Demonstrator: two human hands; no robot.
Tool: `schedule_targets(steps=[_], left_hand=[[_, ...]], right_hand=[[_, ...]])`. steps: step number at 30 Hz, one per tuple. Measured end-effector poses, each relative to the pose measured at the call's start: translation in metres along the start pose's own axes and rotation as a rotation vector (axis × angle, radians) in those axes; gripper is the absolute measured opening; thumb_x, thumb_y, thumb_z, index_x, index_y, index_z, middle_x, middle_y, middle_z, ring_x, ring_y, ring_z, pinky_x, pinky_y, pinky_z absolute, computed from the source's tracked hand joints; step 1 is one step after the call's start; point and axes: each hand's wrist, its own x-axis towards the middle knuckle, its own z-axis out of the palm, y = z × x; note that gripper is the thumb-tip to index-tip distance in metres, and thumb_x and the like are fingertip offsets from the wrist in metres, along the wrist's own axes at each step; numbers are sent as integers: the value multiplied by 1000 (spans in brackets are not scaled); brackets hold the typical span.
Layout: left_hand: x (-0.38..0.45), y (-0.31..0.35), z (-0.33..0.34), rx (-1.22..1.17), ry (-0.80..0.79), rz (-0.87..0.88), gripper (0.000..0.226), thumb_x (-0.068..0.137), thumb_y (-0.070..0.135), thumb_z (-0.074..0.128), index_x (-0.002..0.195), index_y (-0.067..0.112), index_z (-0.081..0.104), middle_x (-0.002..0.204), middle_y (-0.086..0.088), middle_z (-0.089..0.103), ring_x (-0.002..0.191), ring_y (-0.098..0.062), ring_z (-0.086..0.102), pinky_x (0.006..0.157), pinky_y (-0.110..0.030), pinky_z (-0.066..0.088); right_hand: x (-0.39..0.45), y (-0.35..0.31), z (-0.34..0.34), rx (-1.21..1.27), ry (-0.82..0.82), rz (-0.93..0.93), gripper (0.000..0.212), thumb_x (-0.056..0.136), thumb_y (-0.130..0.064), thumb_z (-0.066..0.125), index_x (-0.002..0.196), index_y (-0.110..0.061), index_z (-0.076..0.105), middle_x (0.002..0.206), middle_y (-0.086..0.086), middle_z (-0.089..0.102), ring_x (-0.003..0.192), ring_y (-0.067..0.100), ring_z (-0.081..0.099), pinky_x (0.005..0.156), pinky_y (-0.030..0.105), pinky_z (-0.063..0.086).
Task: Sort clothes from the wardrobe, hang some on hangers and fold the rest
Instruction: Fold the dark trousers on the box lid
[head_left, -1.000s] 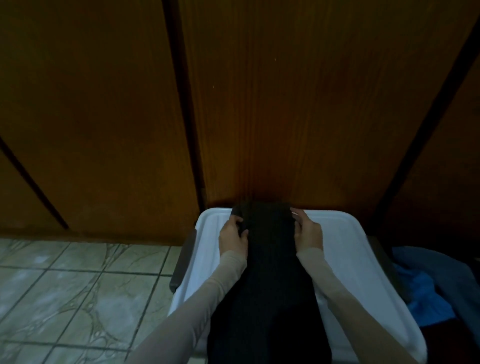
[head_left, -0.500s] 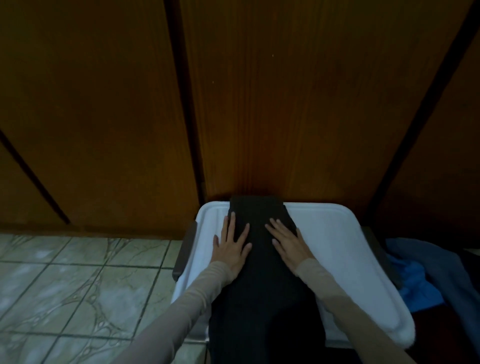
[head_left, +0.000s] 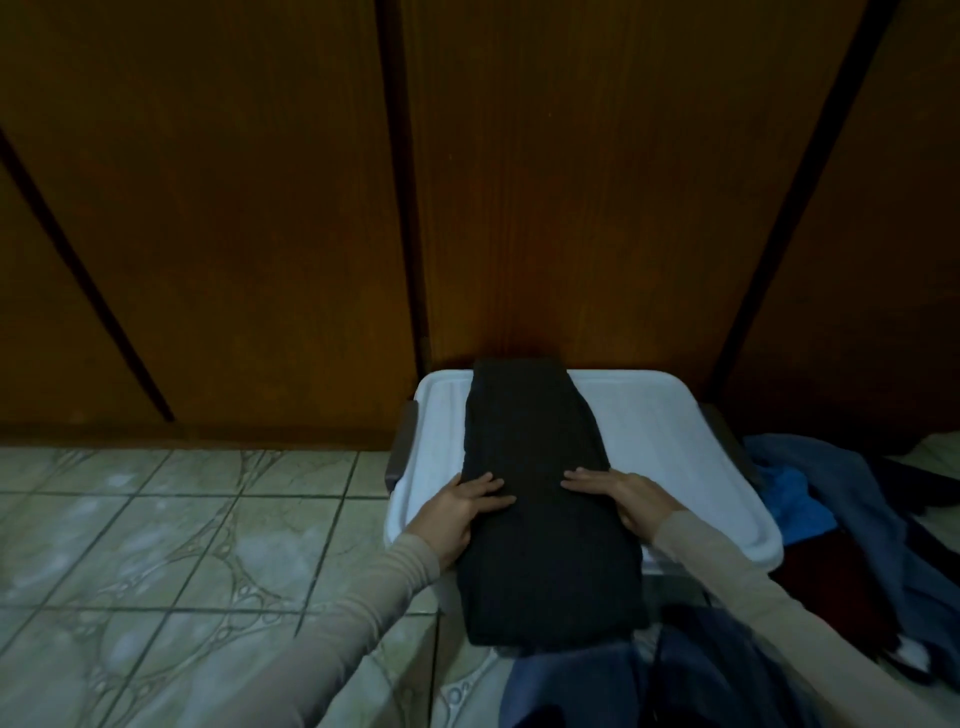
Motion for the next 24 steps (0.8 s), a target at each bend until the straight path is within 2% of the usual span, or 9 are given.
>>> schedule_targets(steps=[3, 6, 11, 15, 17, 19, 21, 22, 24], left_hand=[[-13, -6, 6, 40, -27, 82, 65, 89, -3, 47, 146, 21, 25, 154, -3, 22, 145, -17, 13, 118, -29, -8], [-23, -4, 2, 61, -51, 105, 61, 93, 4, 47, 147, 19, 21, 155, -3, 18, 145, -17, 12, 106, -17, -17], [-29, 2, -10, -9, -114, 61, 69, 86, 4, 49, 147, 22, 24, 156, -1, 18, 145, -13, 12, 106, -11, -9], [-35, -1, 0, 61, -168, 63, 79, 85, 29, 62, 149, 27, 15, 157, 3, 11, 145, -12, 9, 116, -25, 2], [-32, 1, 0, 53, -141, 38, 68, 89, 27, 58, 147, 31, 21, 156, 5, 19, 144, -11, 16, 118, -32, 5], [-27, 3, -2, -83, -46, -70, 53, 93, 12, 49, 142, 27, 37, 148, 1, 36, 137, -15, 32, 116, -31, 17], [-17, 4, -6, -330, 102, -312, 39, 94, 4, 43, 132, 11, 52, 133, -13, 52, 125, -29, 47, 108, -36, 33], [-10, 4, -9, -478, 176, -428, 32, 95, 6, 45, 124, 2, 56, 125, -19, 57, 117, -34, 52, 102, -38, 39], [0, 9, -19, -648, 249, -548, 28, 94, 24, 54, 111, 3, 61, 109, -16, 64, 101, -30, 58, 87, -30, 43]], right_hand=[[-16, 1, 2, 26, 14, -16, 72, 86, 12, 47, 140, -32, 28, 151, -5, 30, 139, 11, 29, 117, 24, 15], [-21, -4, -7, -79, -53, -26, 66, 90, 5, 49, 143, -30, 30, 152, -8, 27, 139, 9, 28, 114, 20, 13], [-25, -7, -23, -121, -163, 20, 59, 92, -6, 51, 142, -32, 34, 152, -8, 29, 137, 11, 33, 111, 18, 15], [-28, -9, -34, -83, -200, 63, 59, 89, -20, 62, 141, -31, 37, 149, -11, 34, 133, 11, 38, 108, 17, 22], [-29, -10, -29, -15, -153, 93, 53, 89, -19, 62, 138, -29, 44, 144, -10, 40, 130, 10, 41, 108, 17, 24], [-27, -11, -22, 174, -60, 182, 38, 91, -14, 58, 128, -24, 55, 132, -3, 53, 123, 14, 50, 107, 22, 34], [-23, -13, -18, 305, 53, 300, 26, 93, -12, 52, 117, -18, 62, 115, 6, 62, 110, 24, 58, 97, 33, 46], [-18, -13, -17, 306, 102, 348, 22, 94, -14, 51, 113, -14, 63, 111, 9, 63, 106, 27, 59, 93, 37, 47], [-11, -19, -18, 392, 185, 406, 22, 94, -27, 53, 102, -9, 63, 100, 10, 63, 93, 25, 60, 84, 35, 46]])
